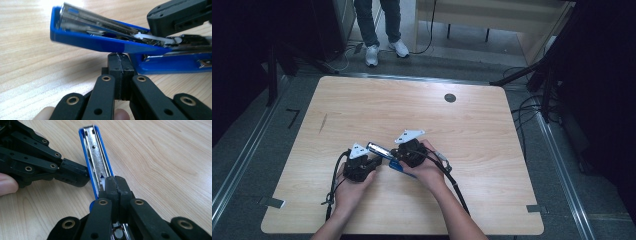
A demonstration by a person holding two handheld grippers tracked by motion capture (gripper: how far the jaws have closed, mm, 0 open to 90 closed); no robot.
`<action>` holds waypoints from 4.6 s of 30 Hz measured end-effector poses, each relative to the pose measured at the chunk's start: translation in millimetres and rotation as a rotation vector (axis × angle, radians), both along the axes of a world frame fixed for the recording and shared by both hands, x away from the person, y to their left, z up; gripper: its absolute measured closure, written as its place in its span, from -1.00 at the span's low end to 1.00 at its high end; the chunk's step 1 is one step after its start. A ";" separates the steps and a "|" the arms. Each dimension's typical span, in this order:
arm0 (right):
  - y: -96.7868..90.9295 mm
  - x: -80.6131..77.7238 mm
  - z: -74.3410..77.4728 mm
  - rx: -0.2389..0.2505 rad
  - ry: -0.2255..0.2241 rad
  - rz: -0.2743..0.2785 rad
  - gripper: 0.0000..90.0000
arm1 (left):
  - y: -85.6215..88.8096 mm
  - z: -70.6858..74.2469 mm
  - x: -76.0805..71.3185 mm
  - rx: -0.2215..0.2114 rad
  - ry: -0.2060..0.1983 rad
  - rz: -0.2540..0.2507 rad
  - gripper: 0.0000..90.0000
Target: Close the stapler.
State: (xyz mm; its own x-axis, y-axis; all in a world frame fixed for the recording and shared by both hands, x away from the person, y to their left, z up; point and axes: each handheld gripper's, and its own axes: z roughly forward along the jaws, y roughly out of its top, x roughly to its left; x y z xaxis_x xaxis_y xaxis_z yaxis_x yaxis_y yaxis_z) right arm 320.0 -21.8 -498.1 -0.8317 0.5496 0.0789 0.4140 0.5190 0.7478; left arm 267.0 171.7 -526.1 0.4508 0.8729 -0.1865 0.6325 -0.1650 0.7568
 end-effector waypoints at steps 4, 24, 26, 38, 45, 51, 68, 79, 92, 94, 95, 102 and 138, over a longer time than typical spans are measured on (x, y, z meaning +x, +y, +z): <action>-4.6 -1.6 4.9 0.008 -0.016 -0.016 1.00 | -4.4 9.1 -2.9 0.005 -0.039 -0.023 1.00; -29.9 -7.0 12.2 0.078 0.008 -0.092 1.00 | -28.3 2.0 -12.3 0.005 -0.033 -0.116 1.00; -30.9 -8.5 13.0 0.081 0.007 -0.090 1.00 | -31.0 0.6 -13.5 0.001 -0.036 -0.121 1.00; -36.8 -18.3 21.2 0.095 -0.006 -0.073 1.00 | -40.4 -4.6 -17.9 -0.015 -0.037 -0.140 1.00; -38.9 -23.0 25.3 0.102 -0.020 -0.055 1.00 | -43.6 -5.9 -19.1 -0.012 -0.055 -0.160 1.00; -39.4 -24.2 26.8 0.110 -0.025 -0.052 1.00 | -44.3 -6.1 -19.3 -0.009 -0.061 -0.172 1.00; -51.3 -26.2 49.2 0.140 -0.067 -0.061 1.00 | -46.6 -6.2 -19.0 0.002 -0.059 -0.176 1.00; -44.3 -20.4 75.4 0.153 -0.107 -0.063 1.00 | -48.0 -6.6 -18.3 0.011 -0.057 -0.182 1.00; -15.0 -16.5 91.0 0.158 -0.126 -0.015 1.00 | -49.1 -6.7 -18.4 0.022 -0.052 -0.191 1.00; -11.7 -16.9 89.7 0.155 -0.122 -0.008 1.00 | -49.7 -7.1 -18.4 0.016 -0.055 -0.189 1.00; -10.7 -16.4 88.9 0.155 -0.126 -0.001 1.00 | -49.8 -7.1 -18.5 0.015 -0.055 -0.189 1.00; -12.7 -17.5 83.4 0.134 -0.118 0.001 1.00 | -49.9 -7.0 -18.4 0.019 -0.052 -0.189 1.00; -85.1 -46.0 29.7 0.136 -0.066 -0.081 1.00 | -49.9 -6.7 -21.0 0.015 -0.049 -0.235 1.00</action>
State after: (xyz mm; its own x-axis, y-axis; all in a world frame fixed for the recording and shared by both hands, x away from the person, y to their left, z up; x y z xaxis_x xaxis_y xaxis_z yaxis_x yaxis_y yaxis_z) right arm 274.0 -107.0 -468.4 -0.7911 0.6028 0.1038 0.3977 0.3781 0.8360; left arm 246.0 121.8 -532.8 0.6499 0.7457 -0.1470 0.5378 -0.3146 0.7821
